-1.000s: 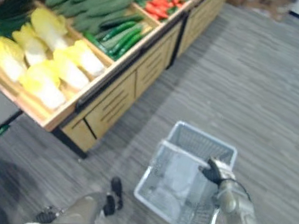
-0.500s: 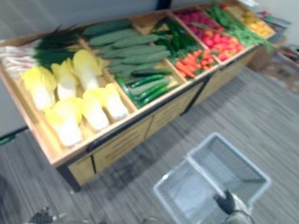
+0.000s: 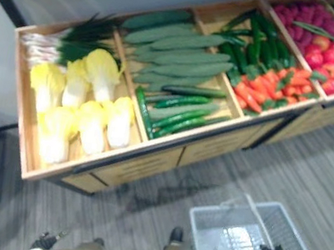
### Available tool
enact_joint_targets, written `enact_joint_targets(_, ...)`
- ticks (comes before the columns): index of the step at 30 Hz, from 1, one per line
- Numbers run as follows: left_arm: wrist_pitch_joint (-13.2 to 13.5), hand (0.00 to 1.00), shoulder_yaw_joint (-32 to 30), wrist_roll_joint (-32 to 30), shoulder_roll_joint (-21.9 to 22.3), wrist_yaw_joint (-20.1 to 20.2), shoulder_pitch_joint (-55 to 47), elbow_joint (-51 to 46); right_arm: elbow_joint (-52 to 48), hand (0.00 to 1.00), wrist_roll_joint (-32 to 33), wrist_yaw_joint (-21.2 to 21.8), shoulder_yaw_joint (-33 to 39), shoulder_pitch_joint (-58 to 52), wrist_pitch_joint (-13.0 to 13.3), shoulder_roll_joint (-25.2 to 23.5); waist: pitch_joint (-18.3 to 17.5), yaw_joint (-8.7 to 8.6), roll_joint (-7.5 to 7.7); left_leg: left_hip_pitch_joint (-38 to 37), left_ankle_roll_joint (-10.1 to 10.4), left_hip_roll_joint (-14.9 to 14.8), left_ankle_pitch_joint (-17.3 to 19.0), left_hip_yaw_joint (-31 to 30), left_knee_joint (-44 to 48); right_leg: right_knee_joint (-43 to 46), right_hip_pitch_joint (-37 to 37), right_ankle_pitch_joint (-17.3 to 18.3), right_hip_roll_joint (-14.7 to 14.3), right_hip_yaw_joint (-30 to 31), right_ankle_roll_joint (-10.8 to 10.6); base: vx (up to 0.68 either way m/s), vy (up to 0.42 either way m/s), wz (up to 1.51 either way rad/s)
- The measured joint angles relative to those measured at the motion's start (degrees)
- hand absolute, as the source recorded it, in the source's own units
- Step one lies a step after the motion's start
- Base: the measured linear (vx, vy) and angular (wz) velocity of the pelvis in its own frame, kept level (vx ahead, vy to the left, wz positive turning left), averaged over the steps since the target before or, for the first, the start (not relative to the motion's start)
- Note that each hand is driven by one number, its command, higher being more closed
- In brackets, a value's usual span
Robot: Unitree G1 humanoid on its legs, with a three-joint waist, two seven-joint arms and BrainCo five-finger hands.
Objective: Pick vegetable in the basket
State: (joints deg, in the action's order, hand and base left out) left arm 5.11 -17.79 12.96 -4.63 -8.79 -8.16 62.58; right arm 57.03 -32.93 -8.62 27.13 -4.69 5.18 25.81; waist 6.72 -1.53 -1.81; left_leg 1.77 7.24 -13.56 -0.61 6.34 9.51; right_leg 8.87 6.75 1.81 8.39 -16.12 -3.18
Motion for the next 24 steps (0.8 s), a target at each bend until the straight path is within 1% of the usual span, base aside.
enact_joint_targets(1,-0.01,0.0,0.03,0.15,0.05,-0.01,0.0,-0.48,-0.22,1.0,0.38,-0.32,0.16,0.16,0.16,0.05,-0.01,0.01,-0.01,0.08,-0.11,0.13,-0.42,2.68,-0.21,-0.1,-0.26,0.23,0.0,-0.76,0.3,0.03,-0.191,0.56)
enact_joint_targets(2,0.02,0.0,0.03,0.43,0.12,-0.11,0.11,-2.07,-0.87,1.0,1.09,-0.75,0.32,0.3,0.48,-0.03,-0.01,0.0,-0.05,0.22,-0.63,0.64,-1.86,7.15,-1.52,-0.39,-0.36,0.61,-0.15,-1.95,0.69,-0.01,-0.135,0.44)
enact_joint_targets(3,0.23,0.0,0.03,0.45,0.24,-0.64,0.2,-4.0,-0.99,1.0,1.76,-0.88,0.74,0.2,0.68,-0.17,-0.02,-0.11,-0.1,0.26,-0.92,0.95,-2.72,9.2,-3.29,-0.92,-0.29,0.74,-0.33,-2.82,0.6,-0.03,-0.111,0.5)
enact_joint_targets(4,0.84,0.0,-0.01,0.46,0.7,-1.49,0.34,-6.65,-1.04,1.0,1.93,-0.93,1.5,0.15,0.79,-0.21,0.09,-0.08,-0.45,0.27,-0.89,1.14,-3.69,9.03,-5.69,-1.12,0.14,0.8,-0.53,-3.82,0.58,-0.08,-0.063,0.57)
enact_joint_targets(5,1.37,0.0,-0.09,0.47,1.7,-2.7,0.59,-10.88,-1.15,1.0,1.99,-1.26,2.93,-0.13,1.0,-0.21,0.06,-0.07,-1.1,0.27,-0.81,1.41,-4.51,8.22,-8.85,-1.47,0.86,0.86,-0.65,-5.11,0.53,-0.13,-0.007,0.58)
enact_joint_targets(7,2.6,0.0,-0.08,0.42,3.6,-5.94,0.6,-18.85,-1.66,1.0,2.01,-2.66,4.75,-0.44,1.08,-0.63,0.41,-0.03,-2.27,0.38,-0.79,1.49,-4.48,7.18,-11.99,-1.63,1.18,1.18,-0.89,-7.04,0.04,-0.16,0.052,0.59)
enact_joint_targets(8,3.91,0.0,-0.14,0.24,4.53,-8.67,0.71,-24.11,-2.27,1.0,2.03,-3.46,5.77,-1.05,1.16,-1.79,0.32,-0.03,-2.58,1.1,-0.58,1.48,-3.6,6.84,-12.45,-1.66,1.25,1.07,-0.87,-8.16,-0.13,-0.14,0.125,0.6)
enact_joint_targets(9,4.7,0.0,-0.05,-0.43,4.9,-10.51,0.73,-29.36,-2.19,1.0,2.11,-3.95,6.31,-1.65,1.18,-3.16,0.3,0.1,-2.62,1.73,-0.65,1.45,-2.12,6.71,-12.4,-1.59,1.17,0.77,-0.86,-8.83,-0.55,-0.11,0.11,0.5)
enact_joint_targets(10,5.48,0.0,-0.12,-0.79,4.79,-11.86,0.61,-32.73,-2.13,1.0,2.49,-4.21,6.33,-1.95,1.12,-4.49,0.14,0.17,-2.49,2.01,-0.86,2.03,-1.96,6.55,-12.13,-1.69,1.05,0.42,-0.54,-8.62,-1.04,-0.1,0.13,0.31)
enact_joint_targets(11,6.34,0.0,-0.05,-0.86,4.73,-13.46,0.58,-35.7,-2.14,1.0,2.68,-4.49,6.33,-2.51,1.15,-5.51,0.3,0.15,-2.0,2.04,-1.0,2.55,-1.93,6.47,-12.2,-1.72,0.92,0.1,-0.11,-8.36,-1.48,-0.04,0.104,0.14)
enact_joint_targets(12,6.96,0.0,-0.05,-2.8,4.7,-15.43,0.18,-38.75,-2.19,1.0,3.42,-4.69,6.33,-3.52,1.26,-6.57,0.33,0.16,-1.69,1.97,-1.42,3.14,-1.9,6.53,-12.28,-1.77,0.91,-0.1,0.39,-7.33,-1.76,-0.02,0.107,0.08)
enact_joint_targets(14,7.35,0.0,0.04,-4.6,4.74,-16.99,-0.59,-41.71,-2.18,1.0,3.81,-4.69,6.32,-4.59,1.25,-7.12,0.27,0.16,-1.65,1.76,-1.82,4.06,-1.72,7.03,-12.31,-1.79,0.91,-0.71,1.1,-6.12,-2.05,0.01,0.11,-0.08)
enact_joint_targets(15,7.5,0.0,0.05,-7.02,4.74,-18.99,-1.07,-43.89,-2.18,1.0,4.11,-4.71,6.33,-4.86,1.21,-7.39,0.24,0.14,-1.7,1.12,-1.9,4.7,-1.53,7.52,-12.34,-1.96,0.88,-1.04,1.57,-5.06,-2.53,0.03,0.096,-0.22)
enact_joint_targets(17,7.67,0.0,0.08,-9.37,4.58,-20.56,-0.8,-45.97,-2.17,1.0,4.17,-4.75,6.32,-5.42,1.14,-8.08,0.14,0.12,-1.62,0.78,-1.92,5.04,-1.26,8.35,-12.41,-2.27,0.8,-1.33,1.71,-4.15,-2.91,0.03,0.054,-0.22)
enact_joint_targets(20,7.65,0.0,0.12,-12.04,4.33,-22.34,0.53,-47.87,-2.18,1.0,4.14,-5.4,7.03,-5.53,0.83,-7.65,0.11,-0.07,-1.59,-0.12,-1.89,5.18,-1.23,9.28,-12.75,-2.81,0.84,-1.78,1.48,-3.04,-2.89,0.06,0.023,-0.2)
enact_joint_targets(24,6.9,0.0,0.13,-12.26,3.89,-22.87,4.39,-48.43,-2.09,1.0,3.99,-5.14,5.95,-5.14,0.85,-7.79,0.11,-0.18,-1.5,-0.69,-1.86,4.89,-1.25,10.21,-13.24,-2.9,1.21,-2.01,0.73,-2.27,-2.61,0.06,-0.001,-0.14)
